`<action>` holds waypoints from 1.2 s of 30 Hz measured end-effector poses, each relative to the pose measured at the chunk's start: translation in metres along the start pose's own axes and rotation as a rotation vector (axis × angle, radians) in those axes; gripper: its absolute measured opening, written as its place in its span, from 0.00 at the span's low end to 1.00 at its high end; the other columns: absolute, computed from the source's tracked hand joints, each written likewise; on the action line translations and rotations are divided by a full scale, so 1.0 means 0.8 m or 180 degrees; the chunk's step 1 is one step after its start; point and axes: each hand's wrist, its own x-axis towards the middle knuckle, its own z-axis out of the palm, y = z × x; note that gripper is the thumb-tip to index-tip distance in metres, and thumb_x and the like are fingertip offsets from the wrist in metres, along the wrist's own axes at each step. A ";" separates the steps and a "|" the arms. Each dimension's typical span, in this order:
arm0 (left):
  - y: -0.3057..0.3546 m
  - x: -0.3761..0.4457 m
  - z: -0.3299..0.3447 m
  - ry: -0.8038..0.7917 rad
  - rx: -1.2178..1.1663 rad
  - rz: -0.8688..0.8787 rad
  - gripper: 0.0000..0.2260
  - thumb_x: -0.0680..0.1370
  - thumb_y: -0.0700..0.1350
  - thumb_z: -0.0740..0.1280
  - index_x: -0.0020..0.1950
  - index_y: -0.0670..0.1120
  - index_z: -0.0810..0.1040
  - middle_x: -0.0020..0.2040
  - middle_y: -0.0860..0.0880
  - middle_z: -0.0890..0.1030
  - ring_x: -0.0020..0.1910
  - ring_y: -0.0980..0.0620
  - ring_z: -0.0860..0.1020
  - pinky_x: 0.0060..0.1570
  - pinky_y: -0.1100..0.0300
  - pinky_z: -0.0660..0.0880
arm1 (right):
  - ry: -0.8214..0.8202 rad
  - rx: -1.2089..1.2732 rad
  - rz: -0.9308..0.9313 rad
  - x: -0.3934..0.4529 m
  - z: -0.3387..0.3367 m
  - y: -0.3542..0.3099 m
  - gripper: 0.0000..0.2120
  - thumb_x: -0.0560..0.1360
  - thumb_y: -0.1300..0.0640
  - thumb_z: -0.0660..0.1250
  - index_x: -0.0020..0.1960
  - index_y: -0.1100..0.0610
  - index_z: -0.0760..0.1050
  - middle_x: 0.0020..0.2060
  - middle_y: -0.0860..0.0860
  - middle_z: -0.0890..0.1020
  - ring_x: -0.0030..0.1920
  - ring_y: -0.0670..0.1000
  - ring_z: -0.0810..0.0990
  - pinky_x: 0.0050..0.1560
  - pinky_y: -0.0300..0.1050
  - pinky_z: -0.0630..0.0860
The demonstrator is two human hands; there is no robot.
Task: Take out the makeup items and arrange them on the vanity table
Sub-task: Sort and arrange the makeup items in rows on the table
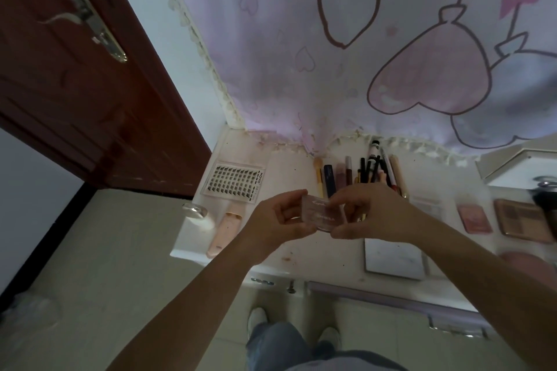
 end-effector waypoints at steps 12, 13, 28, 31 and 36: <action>-0.025 -0.003 -0.004 0.0100 0.0223 -0.0138 0.23 0.68 0.23 0.66 0.57 0.43 0.71 0.47 0.49 0.80 0.40 0.62 0.82 0.42 0.68 0.79 | -0.0075 0.0531 0.0244 0.004 0.027 0.021 0.11 0.62 0.58 0.76 0.43 0.48 0.80 0.42 0.51 0.83 0.35 0.44 0.77 0.37 0.35 0.75; -0.029 -0.004 -0.005 0.0120 0.0212 -0.0157 0.23 0.68 0.23 0.66 0.57 0.43 0.71 0.47 0.49 0.80 0.40 0.62 0.82 0.43 0.67 0.79 | -0.0114 0.0551 0.0275 0.006 0.030 0.023 0.11 0.62 0.58 0.76 0.43 0.48 0.81 0.42 0.51 0.83 0.35 0.43 0.77 0.38 0.37 0.75; -0.105 -0.018 -0.057 0.0622 0.0264 -0.0670 0.29 0.69 0.24 0.65 0.67 0.43 0.66 0.43 0.53 0.83 0.38 0.62 0.81 0.41 0.69 0.78 | -0.0538 0.2050 0.1229 0.070 0.080 0.053 0.08 0.75 0.62 0.63 0.40 0.60 0.79 0.34 0.53 0.82 0.25 0.46 0.80 0.25 0.36 0.75; -0.124 -0.021 -0.065 0.1117 0.0659 -0.1034 0.25 0.70 0.27 0.67 0.66 0.36 0.69 0.50 0.41 0.80 0.39 0.56 0.79 0.39 0.71 0.76 | -0.0399 0.1934 0.1492 0.092 0.116 0.057 0.11 0.77 0.57 0.60 0.43 0.64 0.76 0.42 0.57 0.81 0.24 0.45 0.80 0.20 0.35 0.70; -0.144 -0.016 -0.072 0.1705 0.1486 -0.1190 0.21 0.73 0.35 0.69 0.65 0.39 0.71 0.59 0.40 0.78 0.57 0.44 0.77 0.56 0.61 0.71 | -0.0191 0.1445 0.1447 0.129 0.161 0.053 0.12 0.78 0.53 0.59 0.46 0.61 0.75 0.43 0.53 0.80 0.28 0.46 0.79 0.22 0.33 0.69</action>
